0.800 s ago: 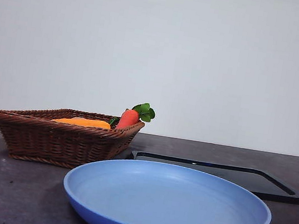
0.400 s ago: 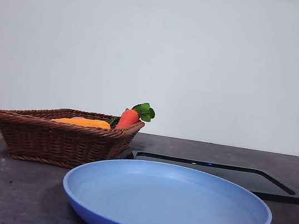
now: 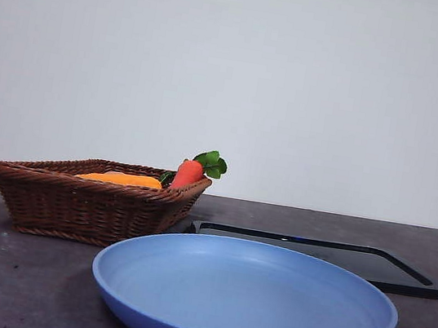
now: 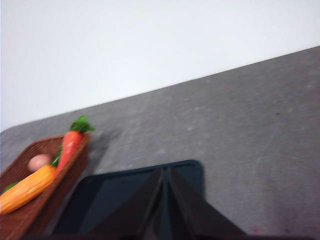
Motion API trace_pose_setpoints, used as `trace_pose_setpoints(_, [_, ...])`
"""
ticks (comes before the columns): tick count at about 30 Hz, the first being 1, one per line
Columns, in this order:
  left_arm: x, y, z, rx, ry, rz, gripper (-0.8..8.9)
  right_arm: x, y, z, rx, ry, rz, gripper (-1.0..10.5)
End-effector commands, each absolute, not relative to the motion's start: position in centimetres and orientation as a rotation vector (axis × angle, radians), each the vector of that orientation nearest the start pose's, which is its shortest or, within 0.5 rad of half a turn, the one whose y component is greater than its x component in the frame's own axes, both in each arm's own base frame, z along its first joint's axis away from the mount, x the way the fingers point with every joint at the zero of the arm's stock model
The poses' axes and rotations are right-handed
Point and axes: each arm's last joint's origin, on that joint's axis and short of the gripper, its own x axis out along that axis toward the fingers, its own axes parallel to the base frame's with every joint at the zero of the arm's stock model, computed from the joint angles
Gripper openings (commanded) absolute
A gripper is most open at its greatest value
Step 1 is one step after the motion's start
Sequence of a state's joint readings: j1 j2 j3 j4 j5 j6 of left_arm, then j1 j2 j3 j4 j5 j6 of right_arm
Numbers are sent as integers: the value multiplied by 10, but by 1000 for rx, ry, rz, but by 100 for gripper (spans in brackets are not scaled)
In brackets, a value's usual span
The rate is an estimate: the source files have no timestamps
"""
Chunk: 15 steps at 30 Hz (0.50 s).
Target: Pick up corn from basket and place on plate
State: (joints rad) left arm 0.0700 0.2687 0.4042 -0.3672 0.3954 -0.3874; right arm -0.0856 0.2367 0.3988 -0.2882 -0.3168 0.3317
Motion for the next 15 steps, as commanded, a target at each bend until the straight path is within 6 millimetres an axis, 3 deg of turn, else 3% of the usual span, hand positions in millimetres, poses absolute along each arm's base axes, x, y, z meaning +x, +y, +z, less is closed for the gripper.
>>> trace_pose_setpoints(1, [98,-6,262,-343,333,-332,7,96,4,274,300,215,279,4])
trace_pose_setpoints(7, [111,-9,285,-291,465,-464,7,112,12,300,222,434,437,4])
trace_pose_setpoints(15, [123,-20,294,-238,587,-567,7,129,28,310,127,651,588,4])
